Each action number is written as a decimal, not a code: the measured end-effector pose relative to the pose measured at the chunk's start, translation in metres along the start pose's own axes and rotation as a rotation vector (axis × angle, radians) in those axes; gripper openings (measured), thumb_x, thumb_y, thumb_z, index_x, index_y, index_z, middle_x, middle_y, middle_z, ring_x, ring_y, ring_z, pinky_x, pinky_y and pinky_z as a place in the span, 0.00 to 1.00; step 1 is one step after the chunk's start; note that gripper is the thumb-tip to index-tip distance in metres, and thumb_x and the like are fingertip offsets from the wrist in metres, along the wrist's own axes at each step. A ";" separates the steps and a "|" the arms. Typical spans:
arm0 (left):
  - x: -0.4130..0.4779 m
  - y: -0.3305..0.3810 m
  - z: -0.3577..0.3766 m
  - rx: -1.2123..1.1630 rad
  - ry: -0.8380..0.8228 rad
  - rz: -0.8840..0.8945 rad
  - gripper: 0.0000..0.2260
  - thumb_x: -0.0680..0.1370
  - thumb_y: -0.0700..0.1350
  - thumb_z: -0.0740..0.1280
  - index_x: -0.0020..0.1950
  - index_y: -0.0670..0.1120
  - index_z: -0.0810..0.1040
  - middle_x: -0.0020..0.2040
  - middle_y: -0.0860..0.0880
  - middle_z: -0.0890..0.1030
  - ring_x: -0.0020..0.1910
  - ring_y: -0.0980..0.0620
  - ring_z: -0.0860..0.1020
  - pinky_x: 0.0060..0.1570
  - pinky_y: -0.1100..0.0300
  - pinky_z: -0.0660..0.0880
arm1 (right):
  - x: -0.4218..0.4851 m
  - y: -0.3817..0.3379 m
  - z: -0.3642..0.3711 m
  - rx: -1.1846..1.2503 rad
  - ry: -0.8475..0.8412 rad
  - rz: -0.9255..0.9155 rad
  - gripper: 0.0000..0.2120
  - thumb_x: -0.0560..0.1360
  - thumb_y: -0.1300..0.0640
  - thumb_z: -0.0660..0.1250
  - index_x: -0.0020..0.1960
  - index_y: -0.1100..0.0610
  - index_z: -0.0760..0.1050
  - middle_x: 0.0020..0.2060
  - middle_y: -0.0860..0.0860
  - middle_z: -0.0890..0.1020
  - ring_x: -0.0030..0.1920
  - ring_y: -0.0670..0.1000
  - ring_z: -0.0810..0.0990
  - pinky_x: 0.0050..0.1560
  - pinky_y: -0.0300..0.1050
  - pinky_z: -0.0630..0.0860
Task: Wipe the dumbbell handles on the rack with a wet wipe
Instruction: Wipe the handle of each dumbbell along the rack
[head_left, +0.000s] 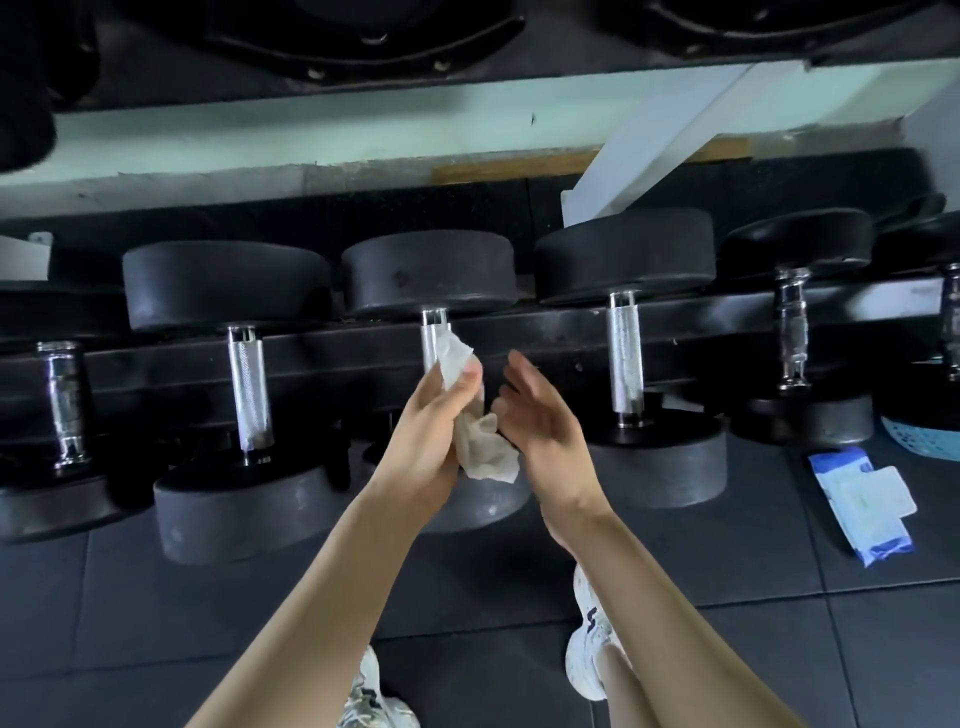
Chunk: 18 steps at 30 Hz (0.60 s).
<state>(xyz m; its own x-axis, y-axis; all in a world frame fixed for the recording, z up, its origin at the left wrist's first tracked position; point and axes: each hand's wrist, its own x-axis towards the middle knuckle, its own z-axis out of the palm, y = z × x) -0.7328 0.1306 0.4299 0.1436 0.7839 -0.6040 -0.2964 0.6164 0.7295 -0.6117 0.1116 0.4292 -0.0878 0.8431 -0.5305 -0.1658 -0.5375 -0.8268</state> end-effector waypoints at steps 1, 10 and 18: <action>-0.002 0.001 0.011 -0.047 -0.024 -0.035 0.22 0.78 0.56 0.60 0.60 0.40 0.74 0.49 0.45 0.81 0.50 0.49 0.81 0.46 0.58 0.80 | -0.004 -0.004 -0.005 -0.010 -0.049 -0.003 0.22 0.78 0.60 0.64 0.69 0.44 0.66 0.58 0.32 0.75 0.62 0.35 0.72 0.61 0.36 0.71; -0.001 -0.004 0.117 -0.026 0.008 -0.220 0.28 0.74 0.69 0.53 0.65 0.55 0.76 0.53 0.51 0.82 0.56 0.54 0.78 0.62 0.53 0.72 | -0.023 -0.039 -0.078 -0.298 0.202 -0.016 0.11 0.76 0.65 0.65 0.37 0.54 0.76 0.28 0.41 0.74 0.30 0.39 0.71 0.31 0.27 0.67; 0.029 0.015 0.147 0.220 0.288 -0.038 0.21 0.80 0.57 0.57 0.69 0.49 0.71 0.65 0.55 0.74 0.66 0.55 0.70 0.63 0.61 0.64 | 0.028 -0.062 -0.150 -0.426 0.534 0.027 0.09 0.77 0.57 0.65 0.53 0.60 0.79 0.40 0.49 0.80 0.48 0.52 0.80 0.44 0.39 0.70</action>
<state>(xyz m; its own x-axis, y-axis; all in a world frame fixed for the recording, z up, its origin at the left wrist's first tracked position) -0.5944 0.1733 0.4706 -0.1306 0.7267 -0.6745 -0.0808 0.6702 0.7377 -0.4562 0.1664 0.4379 0.4285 0.7648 -0.4812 0.2399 -0.6097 -0.7554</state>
